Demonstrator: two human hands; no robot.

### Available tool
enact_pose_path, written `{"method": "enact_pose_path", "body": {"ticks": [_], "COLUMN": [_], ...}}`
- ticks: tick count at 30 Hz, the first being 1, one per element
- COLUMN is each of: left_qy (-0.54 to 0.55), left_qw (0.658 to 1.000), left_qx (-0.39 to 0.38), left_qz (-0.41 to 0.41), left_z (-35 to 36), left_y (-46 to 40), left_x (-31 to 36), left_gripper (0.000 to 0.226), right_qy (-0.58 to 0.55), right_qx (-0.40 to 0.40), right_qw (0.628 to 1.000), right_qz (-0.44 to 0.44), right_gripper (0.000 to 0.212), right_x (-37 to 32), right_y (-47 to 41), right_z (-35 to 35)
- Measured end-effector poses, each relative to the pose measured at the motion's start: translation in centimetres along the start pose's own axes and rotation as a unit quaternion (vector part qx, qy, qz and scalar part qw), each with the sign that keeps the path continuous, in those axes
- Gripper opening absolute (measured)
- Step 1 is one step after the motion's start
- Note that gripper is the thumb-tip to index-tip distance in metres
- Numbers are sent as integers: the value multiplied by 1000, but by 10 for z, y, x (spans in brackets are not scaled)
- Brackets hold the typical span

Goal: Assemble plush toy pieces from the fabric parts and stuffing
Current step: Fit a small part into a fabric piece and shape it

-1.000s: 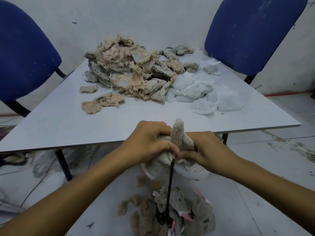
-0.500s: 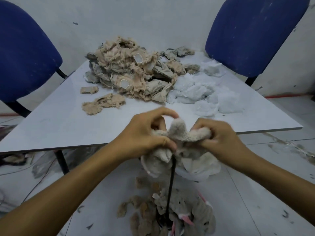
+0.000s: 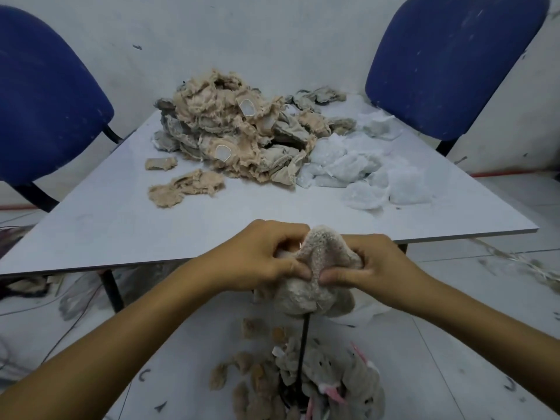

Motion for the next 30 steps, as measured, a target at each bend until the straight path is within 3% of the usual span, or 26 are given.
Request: {"method": "enact_pose_path", "body": {"ticks": [2, 3, 6, 8, 9, 11, 13, 14, 18, 20, 22, 25, 28, 30], "left_qy": [14, 50, 209, 281, 259, 107, -16, -16, 100, 101, 175, 323, 158, 44], "left_qw": [1000, 998, 974, 956, 964, 994, 997, 997, 994, 995, 982, 942, 987, 997], "left_qx": [1, 14, 71, 65, 44, -29, -81, -81, -24, -3, 41, 71, -25, -49], "left_qz": [23, 37, 60, 55, 45, 1, -9, -9, -24, 25, 55, 60, -3, -45], "left_z": [2, 0, -14, -22, -22, -13, -2, 0, -5, -5, -11, -27, -19, -7], "left_y": [2, 2, 1, 1, 1, 1, 2, 2, 1, 1, 0, 2, 7, 6], "left_x": [5, 10, 15, 9, 5, -5, -11, -12, 2, 17, 22, 17, 6, -4], "left_gripper": [32, 31, 25, 25, 27, 30, 33, 37, 57, 40, 25, 32, 28, 35], "right_qy": [-30, -54, -151, -199, -195, -133, -38, -11, -29, -45, -106, -160, -59, -45], "right_qx": [-37, -18, 113, 158, 152, 105, 63, 49, -38, -53, -6, 104, 107, 82], "right_qw": [999, 998, 982, 967, 969, 985, 997, 999, 998, 997, 994, 981, 989, 994], "right_qz": [22, 24, 8, -15, -25, -26, -3, 9, 31, 19, 10, -30, -80, -49], "right_gripper": [24, 29, 34, 32, 28, 24, 26, 28, 25, 25, 22, 25, 20, 19], "right_x": [6, 8, 2, -7, -11, -18, -16, -13, 0, 1, -1, -12, -24, -19], "right_y": [1, 1, -1, -2, -3, -3, -1, 0, 2, 4, 3, 1, 2, 4], "right_z": [-1, -6, -27, -33, -33, -24, -10, -4, 3, 3, -2, -21, -24, -15]}}
Point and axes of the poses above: each hand's wrist, its own y-axis away from the middle knuckle, its own z-axis out of the palm, x = y × z, the point moved 4 cm from there along -y, towards the middle knuckle, and after that the axes turned 10 degrees about y, right-handed, at the moved point
